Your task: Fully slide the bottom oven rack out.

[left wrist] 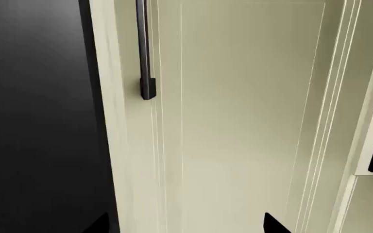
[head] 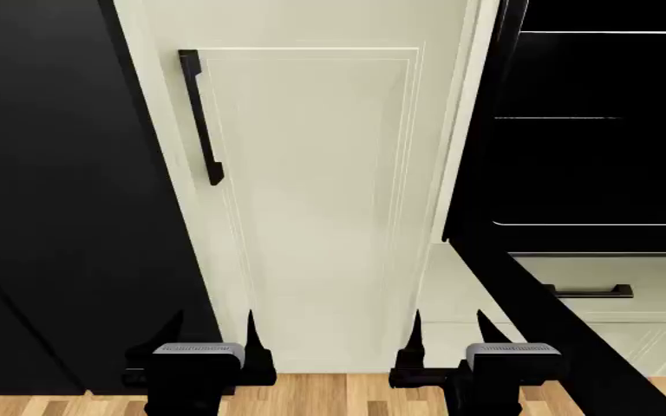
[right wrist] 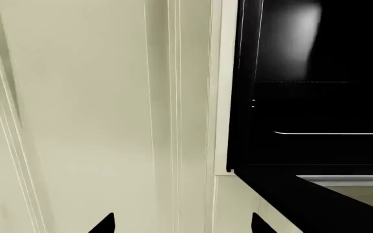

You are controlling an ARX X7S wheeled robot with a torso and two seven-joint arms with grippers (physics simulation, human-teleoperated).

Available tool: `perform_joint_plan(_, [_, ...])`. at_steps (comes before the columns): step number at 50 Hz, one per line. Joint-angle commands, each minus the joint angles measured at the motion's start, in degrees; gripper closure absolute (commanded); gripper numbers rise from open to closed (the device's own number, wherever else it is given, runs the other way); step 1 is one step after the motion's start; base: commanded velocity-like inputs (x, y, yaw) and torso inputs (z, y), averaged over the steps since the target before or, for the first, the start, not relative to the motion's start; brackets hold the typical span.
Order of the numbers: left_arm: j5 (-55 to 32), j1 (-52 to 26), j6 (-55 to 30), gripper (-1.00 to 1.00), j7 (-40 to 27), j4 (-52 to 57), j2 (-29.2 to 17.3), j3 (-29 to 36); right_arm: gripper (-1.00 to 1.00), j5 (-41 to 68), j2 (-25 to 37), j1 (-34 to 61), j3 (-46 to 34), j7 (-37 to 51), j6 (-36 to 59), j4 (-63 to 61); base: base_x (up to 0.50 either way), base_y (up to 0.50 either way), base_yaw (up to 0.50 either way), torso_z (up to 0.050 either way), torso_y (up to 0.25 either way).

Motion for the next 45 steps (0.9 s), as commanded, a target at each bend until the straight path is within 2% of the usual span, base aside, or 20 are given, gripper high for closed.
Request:
perform_joint_plan(1, [-0.39, 0.12, 0.12, -1.00, -1.21, 0.17, -0.94, 1.25, -1.00, 0.82, 0.91, 0.01, -1.19, 1.09, -0.19, 0.15, 0.00, 0.00, 0.00, 0.000, 0.000])
perform_joint_plan(9, [-0.15, 0.12, 0.44, -1.00, -3.89, 0.00, -2.32, 3.29, -1.00, 2.09, 2.37, 0.02, -2.94, 2.72, -0.37, 0.22, 0.00, 0.00, 0.00, 0.000, 0.000])
perform_joint_plan(13, [-0.51, 0.69, 0.68, -1.00, -4.34, 1.06, -2.89, 3.93, -1.00, 2.43, 2.88, -0.13, -3.53, 3.31, -0.06, -0.52, 0.00, 0.00, 0.00, 0.048, 0.000])
perform_joint_plan(19, [-1.53, 2.41, -5.61, -1.00, -5.57, 8.90, -3.48, 4.04, -1.00, 3.27, 3.40, -1.26, -3.96, 4.81, 5.70, -7.79, 0.00, 0.00, 0.00, 0.050, 0.000])
perform_joint_plan(22, [-2.44, 2.92, -13.97, -1.00, -6.52, 16.93, -3.83, 3.58, -1.00, 3.24, 3.91, -1.78, -4.63, 5.43, 10.69, -14.10, 0.00, 0.00, 0.00, 0.050, 0.000])
perform_joint_plan(26, [-4.81, 1.38, -29.69, -1.00, -7.42, 30.54, -4.75, 2.21, -1.00, 5.00, 4.72, -1.89, -5.14, 5.14, 18.83, -24.60, 0.00, 0.00, 0.00, 0.050, 0.000])
perform_joint_plan(29, [-6.71, -1.56, -41.58, -1.00, -7.83, 40.33, -5.66, 1.46, -1.00, 9.00, 5.01, -0.67, -4.03, 4.96, 27.22, -33.86, 0.00, 0.00, 0.00, 0.050, 0.000])
perform_joint_plan(33, [-9.07, -5.14, -53.47, -1.00, -8.22, 49.00, -6.35, 0.34, -1.00, 12.64, 6.16, 2.76, -2.19, 6.34, 39.80, -44.66, 0.00, 0.00, 0.00, 0.050, 0.000])
perform_joint_plan(38, [-14.64, -13.75, -73.12, -1.00, -6.98, 59.49, -6.31, -5.14, -1.00, 16.96, 7.86, 6.91, 1.31, 7.59, 52.71, -54.28, 0.00, 0.00, 0.00, 0.050, 0.000])
perform_joint_plan(39, [-18.79, -15.58, -75.46, -1.00, -8.89, 59.97, -7.40, -6.69, -1.00, 17.86, 8.10, 7.62, 2.13, 7.68, 54.85, -55.79, 0.00, 0.00, 0.00, 0.050, 0.000])
perform_joint_plan(40, [-27.38, -17.40, -76.78, -1.00, -14.99, 59.98, -10.43, -8.95, -1.00, 18.83, 8.40, 8.41, 3.06, 7.79, 57.16, -57.55, 0.00, 0.00, 0.00, 0.050, 0.000])
perform_joint_plan(42, [-44.57, -22.74, -81.25, -1.00, -31.41, 59.97, -16.70, -15.78, -1.00, 24.33, 10.26, 10.10, 5.15, 10.39, 60.52, -59.96, 0.00, 0.00, 0.00, 0.050, 0.000])
perform_joint_plan(44, [-61.76, -29.09, -88.62, -1.00, -41.62, 59.19, -17.75, -23.70, -1.00, 39.05, 18.12, 11.69, 5.42, 22.18, 58.57, -59.98, 0.00, 0.00, 0.00, 0.050, 0.000])
perform_joint_plan(45, [-70.35, -31.69, -89.06, -1.00, -49.26, 56.77, -19.82, -25.05, -1.00, 46.52, 22.76, 12.97, 4.93, 28.79, 56.67, -59.97, 0.00, 0.00, 0.00, 0.050, 0.000])
